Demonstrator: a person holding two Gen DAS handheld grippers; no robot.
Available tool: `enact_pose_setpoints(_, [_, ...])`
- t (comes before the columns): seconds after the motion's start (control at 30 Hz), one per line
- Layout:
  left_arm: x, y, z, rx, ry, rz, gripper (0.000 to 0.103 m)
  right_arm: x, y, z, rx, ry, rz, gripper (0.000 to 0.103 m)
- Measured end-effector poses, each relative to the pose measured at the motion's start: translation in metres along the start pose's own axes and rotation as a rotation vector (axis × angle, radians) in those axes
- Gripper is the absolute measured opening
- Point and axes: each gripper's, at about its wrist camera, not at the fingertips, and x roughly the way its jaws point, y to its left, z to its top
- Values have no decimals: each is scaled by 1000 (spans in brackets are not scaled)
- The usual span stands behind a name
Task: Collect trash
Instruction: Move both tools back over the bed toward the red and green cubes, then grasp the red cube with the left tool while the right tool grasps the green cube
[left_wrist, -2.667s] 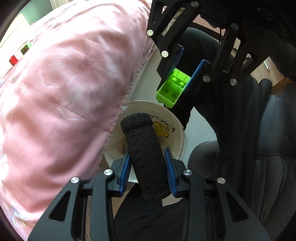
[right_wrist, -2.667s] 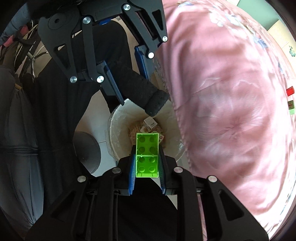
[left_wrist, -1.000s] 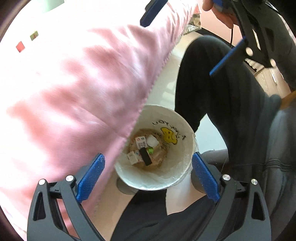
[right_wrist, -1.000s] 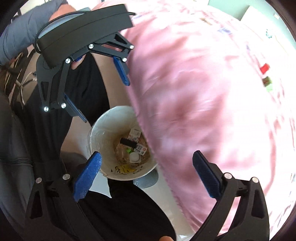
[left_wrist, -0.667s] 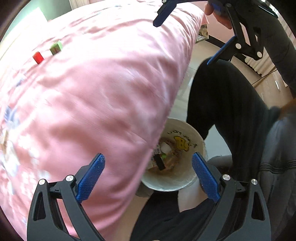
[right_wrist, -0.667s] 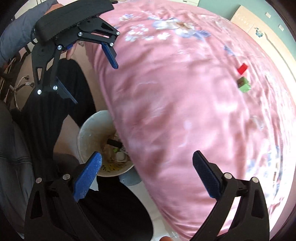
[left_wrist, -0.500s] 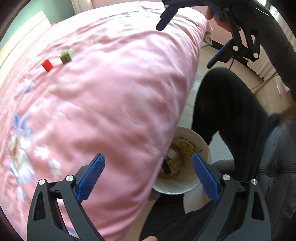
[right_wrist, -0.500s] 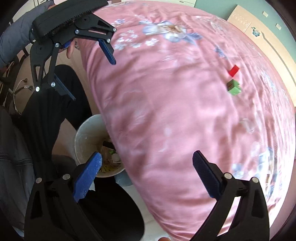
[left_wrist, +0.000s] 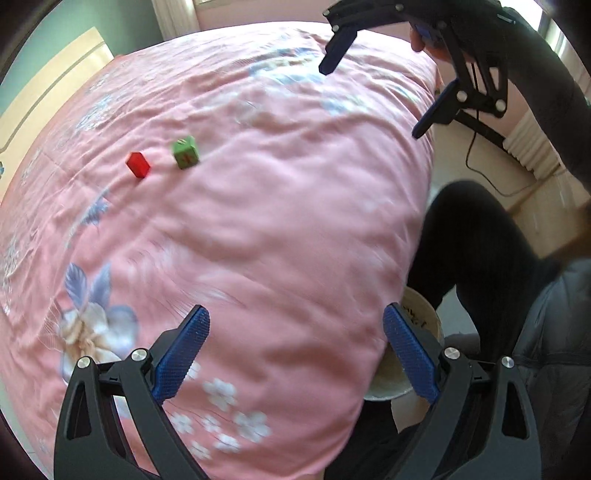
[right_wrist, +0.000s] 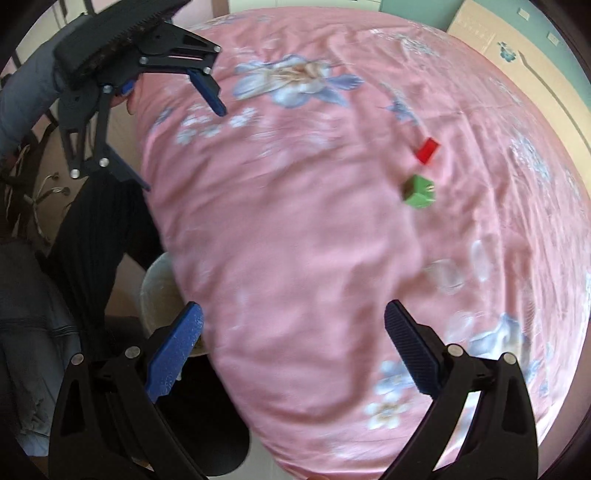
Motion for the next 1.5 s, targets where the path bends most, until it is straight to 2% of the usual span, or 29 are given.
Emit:
enact_pose_setpoints(0.13, [2,27,17,-18,-13,-3,96,6,-24,11,0,18,-12,96])
enact_pose_setpoints(0.3, [21,65,38,-30,9,33,96,19,-51,21,1,23,-34,96])
enact_pose_setpoints(0.43, [32,97,55,-54,-9,45,96,33,-71,30,0,15,-59,96])
enact_pose_setpoints(0.63, [54,141,83,-54,-34,57,96,62,-98,40,7,30,-48,96])
enact_pose_setpoints(0.97, [101,189,117,-48,24,48,96,103,-142,64,63,30,-18,96])
enact_pose_setpoints(1.07, [113,205,126,-70,15,37,96,111,-149,72,72,19,-12,96])
enact_pose_setpoints(1.3, [135,217,141,-73,-15,18,94,128,-158,89,74,-15,15,75])
enact_pose_setpoints(1.37, [139,219,143,-77,-20,6,83,132,-158,93,66,-19,26,60])
enact_pose_setpoints(1.43, [144,219,143,-67,-20,19,70,139,-160,97,58,-10,18,54])
enact_pose_setpoints(1.5, [147,221,142,-66,-29,21,62,143,-163,99,58,-8,23,49])
